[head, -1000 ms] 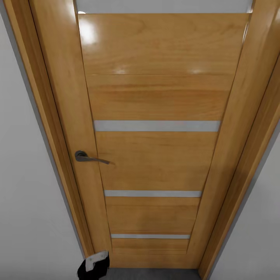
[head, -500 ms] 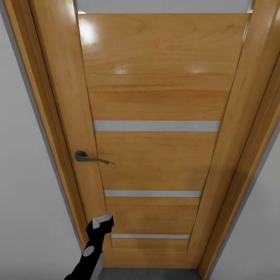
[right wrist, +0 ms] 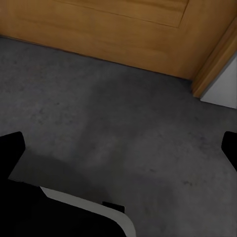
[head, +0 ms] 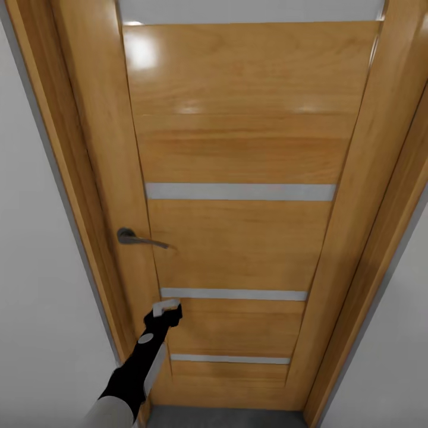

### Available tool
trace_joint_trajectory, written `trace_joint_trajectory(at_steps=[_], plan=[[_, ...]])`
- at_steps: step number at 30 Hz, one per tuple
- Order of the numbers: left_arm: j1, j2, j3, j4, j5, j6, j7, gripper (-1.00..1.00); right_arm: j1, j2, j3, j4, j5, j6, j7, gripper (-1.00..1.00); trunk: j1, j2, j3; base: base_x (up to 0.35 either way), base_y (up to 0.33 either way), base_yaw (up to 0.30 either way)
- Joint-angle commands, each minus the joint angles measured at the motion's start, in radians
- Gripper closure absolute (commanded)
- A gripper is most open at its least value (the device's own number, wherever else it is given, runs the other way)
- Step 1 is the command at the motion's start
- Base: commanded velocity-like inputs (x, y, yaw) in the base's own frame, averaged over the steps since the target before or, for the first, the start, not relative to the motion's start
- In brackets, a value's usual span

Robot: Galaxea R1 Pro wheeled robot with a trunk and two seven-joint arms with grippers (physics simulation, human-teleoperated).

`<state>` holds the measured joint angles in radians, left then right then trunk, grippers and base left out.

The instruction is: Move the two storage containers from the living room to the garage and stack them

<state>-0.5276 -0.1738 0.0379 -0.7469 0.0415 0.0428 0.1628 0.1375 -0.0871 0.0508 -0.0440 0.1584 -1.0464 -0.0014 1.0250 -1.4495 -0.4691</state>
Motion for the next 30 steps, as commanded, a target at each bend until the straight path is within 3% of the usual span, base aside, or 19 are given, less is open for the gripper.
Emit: trace_joint_trajectory(at_steps=[1,7,11,16,24,30], plan=[[-0.011,-0.001,0.002,0.013,0.005,0.005,-0.002,-1.00,0.001,0.000,0.004,-0.002,-0.002,-0.001,0.000,-1.00,0.000,-0.001,-0.001,0.000,0.000,0.000],[-0.119,-0.001,0.003,0.178,0.004,0.009,-0.011,-1.00,0.001,0.000,0.004,-0.002,-0.002,-0.001,0.000,-1.00,0.000,-0.001,-0.001,0.000,0.000,0.000],[-0.155,-0.001,0.004,0.214,0.005,0.011,-0.022,-1.00,0.001,0.000,0.004,-0.002,-0.002,-0.001,0.000,-1.00,0.000,-0.001,-0.001,0.000,0.000,0.000],[-0.169,-0.001,0.005,0.223,0.032,0.016,-0.126,-1.00,0.001,0.000,0.004,-0.002,-0.002,-0.001,0.000,-1.00,0.000,-0.001,-0.001,0.000,0.000,0.000],[-0.173,0.010,0.007,0.222,0.034,0.023,-0.142,-1.00,0.001,0.000,0.004,-0.002,-0.002,-0.001,0.000,-1.00,0.000,-0.001,-0.001,0.000,0.000,0.000],[-0.173,0.029,0.006,0.212,0.038,0.097,-0.144,-1.00,0.001,0.000,0.005,-0.002,-0.002,-0.001,0.000,-1.00,0.000,-0.001,-0.001,0.000,0.000,0.000]])
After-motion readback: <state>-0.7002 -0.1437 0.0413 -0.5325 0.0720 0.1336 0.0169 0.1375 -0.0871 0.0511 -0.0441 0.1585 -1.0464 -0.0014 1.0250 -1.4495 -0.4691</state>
